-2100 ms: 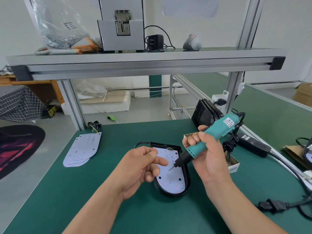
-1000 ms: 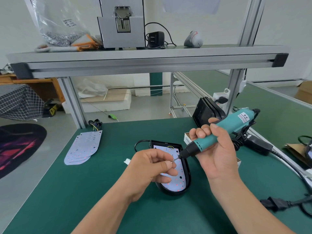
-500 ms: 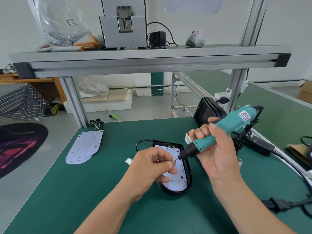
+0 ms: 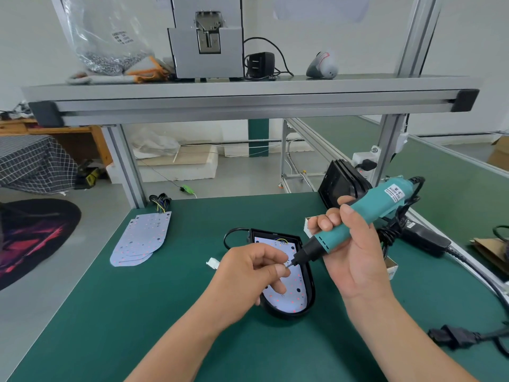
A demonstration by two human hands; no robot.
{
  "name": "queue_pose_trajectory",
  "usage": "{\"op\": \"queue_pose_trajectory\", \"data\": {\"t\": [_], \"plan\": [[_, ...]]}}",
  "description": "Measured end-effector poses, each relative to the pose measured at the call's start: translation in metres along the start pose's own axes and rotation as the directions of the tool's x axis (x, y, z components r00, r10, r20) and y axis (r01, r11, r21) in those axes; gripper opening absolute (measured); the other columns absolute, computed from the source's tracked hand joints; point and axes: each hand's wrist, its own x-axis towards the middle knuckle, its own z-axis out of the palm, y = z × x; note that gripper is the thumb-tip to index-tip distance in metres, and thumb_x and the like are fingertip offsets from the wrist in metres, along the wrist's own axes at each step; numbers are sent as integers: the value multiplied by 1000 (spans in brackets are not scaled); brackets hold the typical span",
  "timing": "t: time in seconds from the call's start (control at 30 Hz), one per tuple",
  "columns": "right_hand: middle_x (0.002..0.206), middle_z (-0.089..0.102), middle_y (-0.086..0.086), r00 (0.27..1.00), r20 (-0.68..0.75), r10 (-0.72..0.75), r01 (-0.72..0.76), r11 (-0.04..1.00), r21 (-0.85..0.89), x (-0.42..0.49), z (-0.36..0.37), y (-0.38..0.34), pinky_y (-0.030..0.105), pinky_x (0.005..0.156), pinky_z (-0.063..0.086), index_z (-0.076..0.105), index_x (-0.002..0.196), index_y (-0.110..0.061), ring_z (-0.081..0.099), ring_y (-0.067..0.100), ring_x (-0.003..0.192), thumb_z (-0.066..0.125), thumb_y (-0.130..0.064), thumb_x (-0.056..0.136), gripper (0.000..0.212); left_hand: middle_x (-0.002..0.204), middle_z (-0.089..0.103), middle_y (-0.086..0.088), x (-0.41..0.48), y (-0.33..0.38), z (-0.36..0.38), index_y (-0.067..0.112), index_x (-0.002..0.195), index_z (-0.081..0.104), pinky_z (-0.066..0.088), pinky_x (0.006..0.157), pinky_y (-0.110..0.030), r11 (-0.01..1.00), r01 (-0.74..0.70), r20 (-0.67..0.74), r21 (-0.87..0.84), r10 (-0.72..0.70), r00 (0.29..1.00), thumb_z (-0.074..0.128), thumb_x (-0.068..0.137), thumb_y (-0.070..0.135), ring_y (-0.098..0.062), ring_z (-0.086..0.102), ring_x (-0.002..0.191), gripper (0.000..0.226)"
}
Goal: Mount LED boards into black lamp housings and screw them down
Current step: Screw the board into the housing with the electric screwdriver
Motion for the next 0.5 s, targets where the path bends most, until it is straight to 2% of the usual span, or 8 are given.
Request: {"op": "queue_pose_trajectory", "data": {"t": [0.2,0.37,0.43,0.5], "plan": [[78,50,1,997,-80,5,-2,999,46,3,-6,4,40,88,56,59,106,-17,53,18,69,67,-15,98,12,98,83,3,1,-1,0,22,109,75,45,46,-22,1000,-7,7,-14,7,1000,70,100,16,-18,77,73,12],[77,50,1,996,-87,8,-1,997,77,2,-7,5,40,89,56,59,107,-16,54,18,68,65,-13,97,12,103,83,4,3,-4,-1,19,111,74,47,45,-23,999,-34,3,-36,34,999,60,106,15,-22,78,71,16],[77,50,2,996,-89,7,0,997,79,2,-6,5,39,89,56,59,107,-16,54,18,68,65,-13,97,12,103,82,4,5,-5,-3,19,109,74,47,44,-24,997,-42,-33,-60,40,999,57,108,14,-23,77,70,18],[77,50,2,996,-93,8,0,997,83,3,-6,4,40,90,55,59,106,-16,53,18,68,64,-13,97,11,99,81,3,8,-7,-5,20,107,74,47,46,-26,995,-32,-129,-95,20,991,58,107,14,-21,73,65,18]]}}
